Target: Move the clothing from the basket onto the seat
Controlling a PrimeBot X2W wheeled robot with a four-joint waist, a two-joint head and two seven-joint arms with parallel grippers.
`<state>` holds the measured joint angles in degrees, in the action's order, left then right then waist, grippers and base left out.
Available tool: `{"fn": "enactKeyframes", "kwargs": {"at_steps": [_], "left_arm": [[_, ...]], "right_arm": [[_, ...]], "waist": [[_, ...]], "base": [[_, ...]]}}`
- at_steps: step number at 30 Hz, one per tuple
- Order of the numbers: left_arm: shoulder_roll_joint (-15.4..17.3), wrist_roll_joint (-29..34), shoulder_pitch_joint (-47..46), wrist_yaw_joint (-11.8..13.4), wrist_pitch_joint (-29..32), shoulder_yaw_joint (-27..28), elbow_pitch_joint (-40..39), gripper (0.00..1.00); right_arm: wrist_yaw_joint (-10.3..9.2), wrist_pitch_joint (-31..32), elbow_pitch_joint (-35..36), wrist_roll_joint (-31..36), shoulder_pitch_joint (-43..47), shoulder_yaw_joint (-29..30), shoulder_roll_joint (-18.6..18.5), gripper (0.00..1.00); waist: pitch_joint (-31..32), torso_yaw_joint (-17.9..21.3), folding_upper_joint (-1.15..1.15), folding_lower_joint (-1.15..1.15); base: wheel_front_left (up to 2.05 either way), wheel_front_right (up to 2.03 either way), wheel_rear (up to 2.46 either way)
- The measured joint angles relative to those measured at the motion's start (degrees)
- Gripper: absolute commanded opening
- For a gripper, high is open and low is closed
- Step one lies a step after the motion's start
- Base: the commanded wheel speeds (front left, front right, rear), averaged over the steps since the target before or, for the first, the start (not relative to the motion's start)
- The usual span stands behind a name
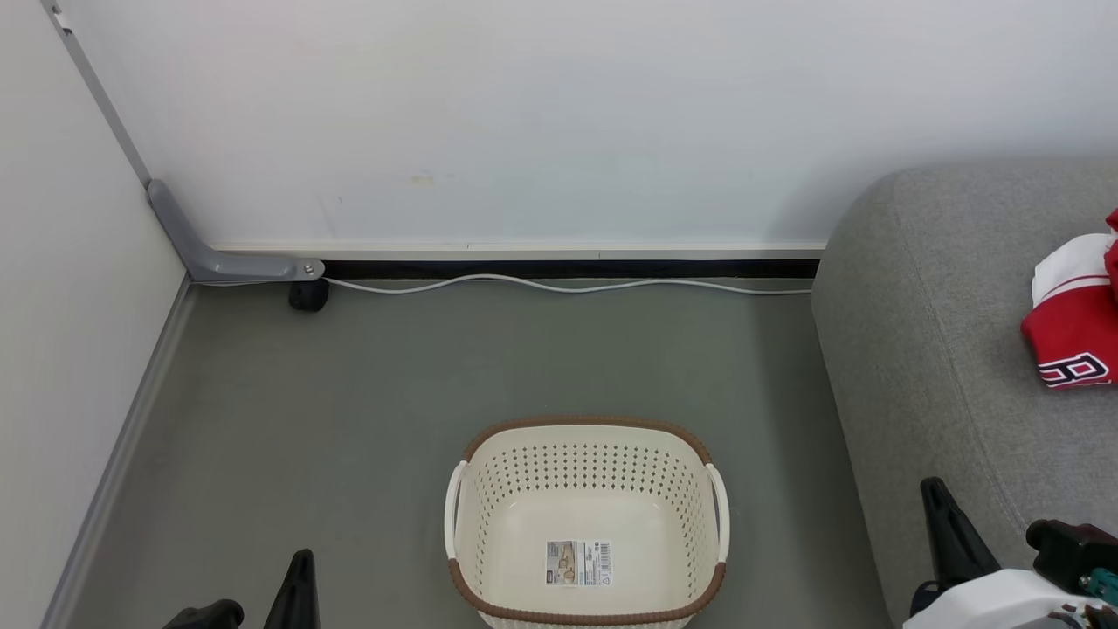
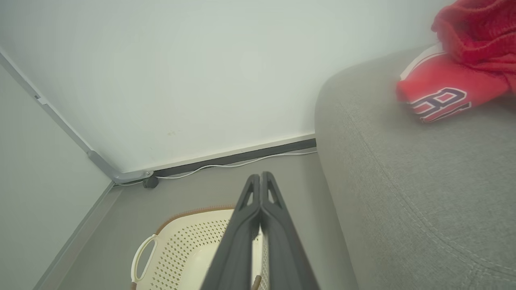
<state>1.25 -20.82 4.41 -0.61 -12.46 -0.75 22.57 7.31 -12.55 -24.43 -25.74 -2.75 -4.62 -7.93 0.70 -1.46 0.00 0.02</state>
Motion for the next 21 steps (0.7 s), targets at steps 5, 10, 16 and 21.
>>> {"fn": "enactKeyframes", "kwargs": {"at_steps": [5,10,16,21], "left_arm": [[0.02,-3.12,-0.1,-0.37,0.93,0.16,-0.35,0.0],[0.03,-6.87,-0.21,-0.43,1.89,0.52,-0.68,0.0],[0.05,-10.65,-0.36,-0.92,2.92,0.77,-1.15,0.0],[0.08,-13.67,-0.81,-1.12,3.66,0.97,-1.4,0.0]], "right_arm": [[0.0,0.79,0.35,-2.94,-0.01,0.49,0.27,0.0],[0.0,1.72,1.03,-6.5,-0.06,1.02,0.55,0.0],[0.0,2.58,1.34,-9.91,-0.14,1.86,0.81,0.0],[0.0,3.55,1.64,-12.89,-0.15,2.34,1.0,0.0]], "waist": [[-0.06,0.06,0.0,0.0],[-0.1,0.14,0.0,0.0],[-0.15,0.22,0.0,-0.01],[-0.18,0.28,0.0,-0.01]], "base": [[0.0,0.0,0.0],[0.0,0.0,0.0],[0.0,0.0,0.0],[0.0,0.0,0.0]]}}
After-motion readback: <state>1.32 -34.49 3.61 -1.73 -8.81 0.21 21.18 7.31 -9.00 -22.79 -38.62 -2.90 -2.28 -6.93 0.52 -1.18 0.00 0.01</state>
